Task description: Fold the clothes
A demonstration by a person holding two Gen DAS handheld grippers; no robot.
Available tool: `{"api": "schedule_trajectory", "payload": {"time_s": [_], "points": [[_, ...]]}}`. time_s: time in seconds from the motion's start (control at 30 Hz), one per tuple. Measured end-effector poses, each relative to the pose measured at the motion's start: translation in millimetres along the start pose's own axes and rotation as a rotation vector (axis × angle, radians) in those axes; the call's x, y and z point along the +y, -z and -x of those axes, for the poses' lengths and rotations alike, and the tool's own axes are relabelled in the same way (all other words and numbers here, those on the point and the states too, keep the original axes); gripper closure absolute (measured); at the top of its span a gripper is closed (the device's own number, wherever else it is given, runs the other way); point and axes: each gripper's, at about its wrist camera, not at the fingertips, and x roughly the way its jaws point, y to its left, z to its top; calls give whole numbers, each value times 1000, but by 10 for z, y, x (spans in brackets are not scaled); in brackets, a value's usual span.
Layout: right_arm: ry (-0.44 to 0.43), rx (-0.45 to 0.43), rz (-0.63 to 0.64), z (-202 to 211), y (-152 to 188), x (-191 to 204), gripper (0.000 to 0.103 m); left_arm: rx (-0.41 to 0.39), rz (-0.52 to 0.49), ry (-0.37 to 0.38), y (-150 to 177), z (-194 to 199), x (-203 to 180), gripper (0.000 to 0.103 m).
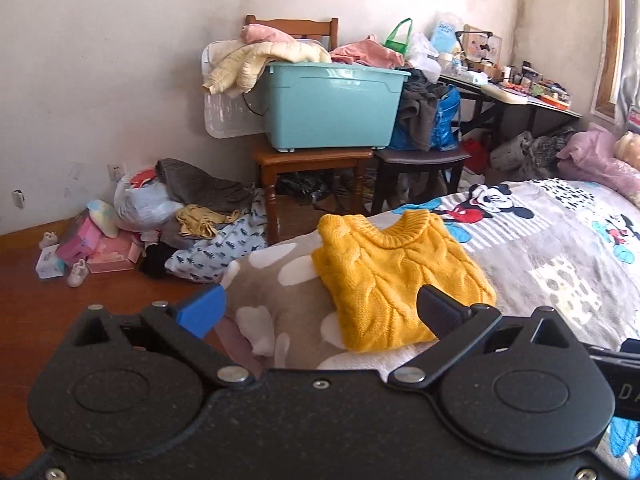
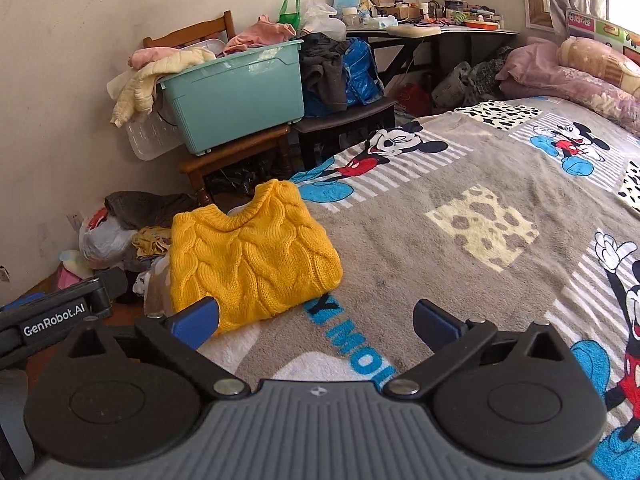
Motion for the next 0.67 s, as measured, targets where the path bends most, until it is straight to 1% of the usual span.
{"api": "schedule_trajectory", "payload": {"time_s": [0.07, 0.17, 0.2, 0.27, 0.3, 0.4, 0.5, 0.67], "points": [[5, 4, 11, 122, 37, 26, 0, 22, -28, -19, 14, 80, -24, 0], [9, 6, 26, 282, 78, 45, 0, 26, -75, -49, 93, 178, -68, 0], [14, 5, 34, 344, 94, 55, 0, 38, -74, -43, 112, 200, -65, 0], [10, 6, 35, 432, 123, 60, 0, 68, -63, -2, 126, 241, -41, 0], [9, 3, 32, 461, 138, 61, 0, 70, -61, 3, 131, 270, -30, 0], [8, -3, 19, 543, 191, 74, 0, 53, -63, -9, 144, 368, 3, 0], [-4, 2, 13, 614, 248, 106, 0, 34, -68, -3, 167, 457, 29, 0], [-21, 4, 2, 720, 322, 154, 0, 9, -80, -25, 190, 556, 65, 1]]}}
